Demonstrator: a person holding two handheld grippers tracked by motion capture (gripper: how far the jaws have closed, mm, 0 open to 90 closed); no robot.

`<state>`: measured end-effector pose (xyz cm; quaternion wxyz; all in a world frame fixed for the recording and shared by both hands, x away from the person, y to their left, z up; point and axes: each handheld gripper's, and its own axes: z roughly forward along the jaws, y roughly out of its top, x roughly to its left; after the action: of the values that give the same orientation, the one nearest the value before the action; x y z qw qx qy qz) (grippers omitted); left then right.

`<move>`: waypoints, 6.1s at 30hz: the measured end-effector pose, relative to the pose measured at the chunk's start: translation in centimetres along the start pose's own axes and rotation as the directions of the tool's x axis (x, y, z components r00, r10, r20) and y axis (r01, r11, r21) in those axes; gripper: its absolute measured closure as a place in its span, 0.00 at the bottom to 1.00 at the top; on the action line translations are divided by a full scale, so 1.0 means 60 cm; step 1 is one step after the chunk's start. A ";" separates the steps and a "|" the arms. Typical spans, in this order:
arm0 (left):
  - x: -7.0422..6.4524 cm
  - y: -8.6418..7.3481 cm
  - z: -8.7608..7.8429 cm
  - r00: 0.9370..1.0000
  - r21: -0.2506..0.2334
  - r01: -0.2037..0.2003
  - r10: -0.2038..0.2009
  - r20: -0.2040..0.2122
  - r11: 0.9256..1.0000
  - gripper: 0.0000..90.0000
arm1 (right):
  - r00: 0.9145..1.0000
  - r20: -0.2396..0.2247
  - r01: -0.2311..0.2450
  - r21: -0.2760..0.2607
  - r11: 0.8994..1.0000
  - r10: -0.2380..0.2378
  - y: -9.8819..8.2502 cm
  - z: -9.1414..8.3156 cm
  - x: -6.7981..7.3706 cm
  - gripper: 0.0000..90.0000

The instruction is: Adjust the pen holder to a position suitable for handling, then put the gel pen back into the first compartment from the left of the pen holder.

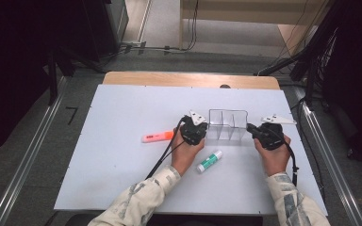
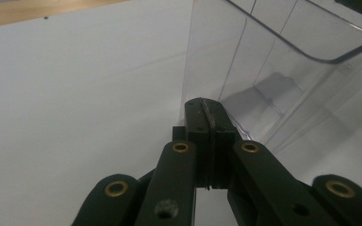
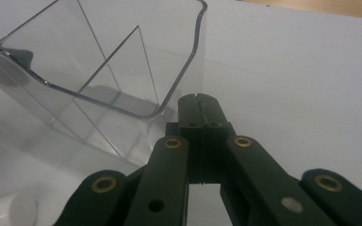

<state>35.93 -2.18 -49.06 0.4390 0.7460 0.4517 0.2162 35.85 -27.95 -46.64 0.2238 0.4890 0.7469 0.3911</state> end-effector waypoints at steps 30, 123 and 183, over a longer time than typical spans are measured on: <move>0.008 0.000 -0.012 0.999 0.015 0.008 -0.007 -0.042 1.000 0.75 | 0.999 0.031 -0.021 -0.015 1.000 0.022 -0.001 -0.006 -0.032 0.86; 0.267 -0.150 -0.284 0.932 -0.037 0.237 -0.238 -0.272 0.971 0.23 | 0.993 0.081 -0.085 0.050 0.995 0.081 -0.113 -0.118 -0.052 0.29; 0.268 -0.151 -0.278 0.931 -0.029 0.248 -0.247 -0.271 0.968 0.23 | 0.998 0.063 -0.006 0.163 0.987 -0.005 -0.122 -0.058 -0.034 0.68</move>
<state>27.57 21.23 -49.27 0.3945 0.6475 0.5986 0.2584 30.16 -32.65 -50.55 0.2066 0.5180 0.7687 0.3132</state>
